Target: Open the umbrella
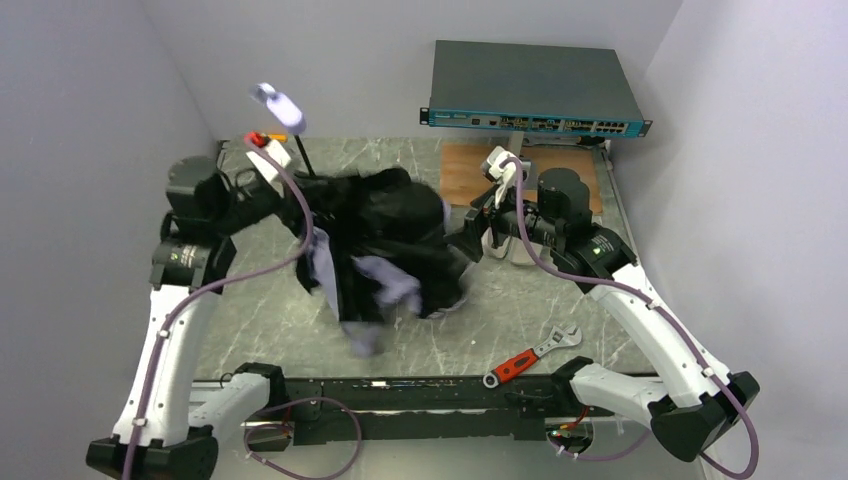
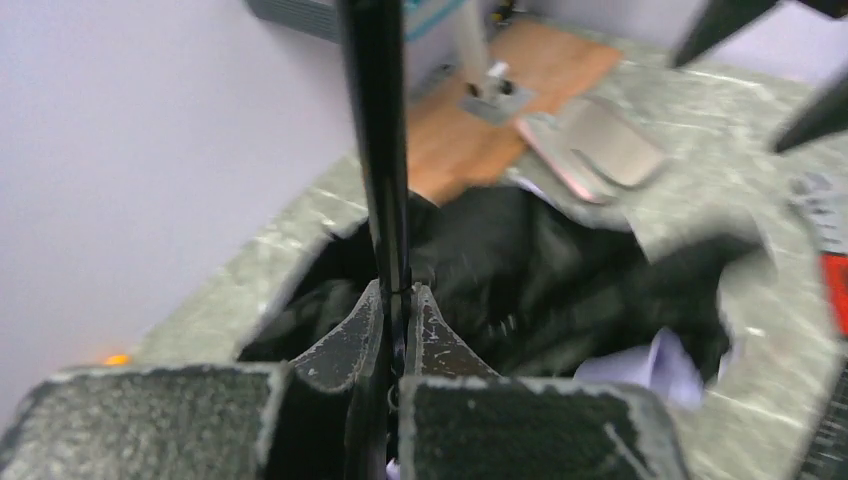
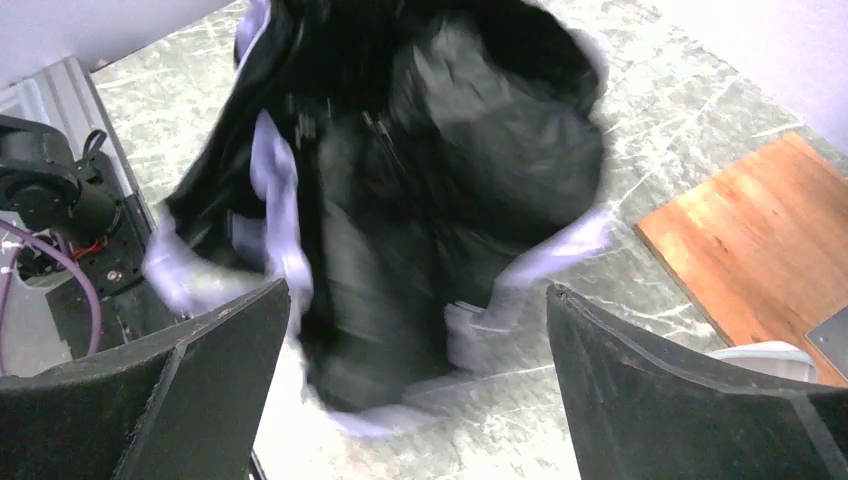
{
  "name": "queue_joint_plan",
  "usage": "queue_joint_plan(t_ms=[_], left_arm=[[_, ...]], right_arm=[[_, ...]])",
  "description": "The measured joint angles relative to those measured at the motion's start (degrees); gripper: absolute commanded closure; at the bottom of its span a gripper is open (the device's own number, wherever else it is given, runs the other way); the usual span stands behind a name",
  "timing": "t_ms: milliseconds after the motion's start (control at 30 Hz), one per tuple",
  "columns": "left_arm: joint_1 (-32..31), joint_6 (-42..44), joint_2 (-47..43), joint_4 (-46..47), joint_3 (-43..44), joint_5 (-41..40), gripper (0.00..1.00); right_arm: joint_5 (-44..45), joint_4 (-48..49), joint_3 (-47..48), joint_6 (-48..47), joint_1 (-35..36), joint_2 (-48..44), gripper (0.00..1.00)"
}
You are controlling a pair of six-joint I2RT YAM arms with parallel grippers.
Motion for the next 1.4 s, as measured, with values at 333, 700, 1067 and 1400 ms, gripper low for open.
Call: queue_joint_plan(t_ms=[333,700,1067,1400], left_arm=[[-3.6,1.2,-1.0,0.9,-2.1,-1.8,1.00],[-1.3,-2.7,6.8,0.7,9.2,-3.9,1.00],[-9.6,-12.6,8.9,6.3,6.1,2.4,1.00],[-11.5,-20.5,9.0,11.4,6.1,5.9,1.00]], right_arm=[[-2.0,-0.9,0.1,-0.6,0.0,0.2,0.01],[-4.1,-1.0,0.5,-0.8,0.0,1.7,0.03],[-7.5,8.5,0.3,1.3,2.0,2.2,0.14],[-4.7,18.1,2.6,-5.0,13.4,13.1,0.51]])
